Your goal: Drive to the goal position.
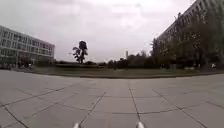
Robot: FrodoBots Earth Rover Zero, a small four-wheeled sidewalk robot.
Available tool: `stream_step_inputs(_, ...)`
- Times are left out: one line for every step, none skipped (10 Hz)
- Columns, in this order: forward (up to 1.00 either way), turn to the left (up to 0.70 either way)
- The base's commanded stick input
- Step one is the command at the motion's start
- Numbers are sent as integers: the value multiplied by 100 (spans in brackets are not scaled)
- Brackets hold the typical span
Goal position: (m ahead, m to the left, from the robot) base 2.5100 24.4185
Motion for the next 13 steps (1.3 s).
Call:
stream_step_inputs(0, 85)
stream_step_inputs(0, 85)
stream_step_inputs(0, 85)
stream_step_inputs(0, 85)
stream_step_inputs(1, 67)
stream_step_inputs(6, 3)
stream_step_inputs(8, 4)
stream_step_inputs(14, 6)
stream_step_inputs(24, 12)
stream_step_inputs(31, 15)
stream_step_inputs(39, 19)
stream_step_inputs(50, 25)
stream_step_inputs(64, 29)
